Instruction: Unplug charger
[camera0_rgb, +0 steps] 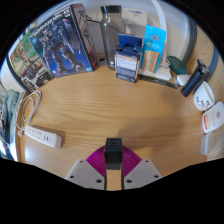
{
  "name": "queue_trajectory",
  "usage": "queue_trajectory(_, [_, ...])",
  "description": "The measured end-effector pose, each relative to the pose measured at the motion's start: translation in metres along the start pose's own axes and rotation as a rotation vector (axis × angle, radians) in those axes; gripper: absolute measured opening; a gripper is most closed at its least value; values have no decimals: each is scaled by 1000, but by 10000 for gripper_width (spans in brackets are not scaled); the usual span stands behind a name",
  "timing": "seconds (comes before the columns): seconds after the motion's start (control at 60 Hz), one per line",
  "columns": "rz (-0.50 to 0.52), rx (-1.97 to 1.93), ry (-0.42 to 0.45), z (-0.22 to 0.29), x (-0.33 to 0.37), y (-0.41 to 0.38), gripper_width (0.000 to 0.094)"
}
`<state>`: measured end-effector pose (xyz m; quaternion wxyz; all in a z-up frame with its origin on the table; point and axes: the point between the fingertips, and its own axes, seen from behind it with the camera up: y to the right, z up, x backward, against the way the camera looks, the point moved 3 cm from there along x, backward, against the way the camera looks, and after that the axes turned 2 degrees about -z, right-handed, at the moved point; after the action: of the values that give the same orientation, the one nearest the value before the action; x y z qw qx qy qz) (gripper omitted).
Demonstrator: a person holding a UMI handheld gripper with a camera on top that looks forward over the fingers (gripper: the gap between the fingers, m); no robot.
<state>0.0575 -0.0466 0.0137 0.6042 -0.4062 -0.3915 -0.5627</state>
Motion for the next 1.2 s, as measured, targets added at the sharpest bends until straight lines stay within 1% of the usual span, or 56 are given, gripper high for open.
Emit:
queue_trajectory(0.033, [5,1,-2,1,-1,-1,215])
queue_trajectory(0.067, [5,0,-2,1,-1,0,258])
queue_trajectory(0.083, [1,-3,0,2,-2,1,349])
queue_trajectory(0.1, [-5,-5,4,3,-2,2,357])
queue_trajectory(0.117, [-10,-5,10,4,-2,2,404])
queue_trajectory(0.133, [-14,-4,16,5,-1,2,472])
queue_trajectory(0.167, [-20,5,32,8,0,3,462])
queue_trajectory(0.233, [-23,16,69,15,9,2,476])
queue_trajectory(0.283, [-28,14,109,23,21,0,537])
queue_trajectory(0.3, [-28,8,127,27,26,-2,601])
queue_trajectory(0.317, [-20,6,150,31,33,-4,619])
queue_trajectory(0.333, [-13,1,171,35,39,-6,729])
queue_trajectory(0.35, [-5,-4,189,38,46,-9,737])
queue_trajectory(0.367, [1,-7,208,41,54,-12,844])
queue_trajectory(0.383, [8,-10,228,45,62,-14,890])
queue_trajectory(0.4, [15,-14,252,49,70,-17,896])
queue_trajectory(0.45, [23,-26,325,61,96,-26,856])
queue_trajectory(0.567, [61,-38,495,74,164,-44,856])
queue_trajectory(0.633, [73,-44,581,71,198,-57,859])
queue_trajectory(0.7, [82,-50,637,57,223,-67,856])
queue_trajectory(0.783, [67,-48,670,33,242,-78,857])
queue_trajectory(0.9, [60,-55,688,-9,254,-92,856])
queue_trajectory(1.067, [34,-7,686,-62,259,-108,855])
queue_trajectory(1.2, [26,2,693,-85,265,-116,854])
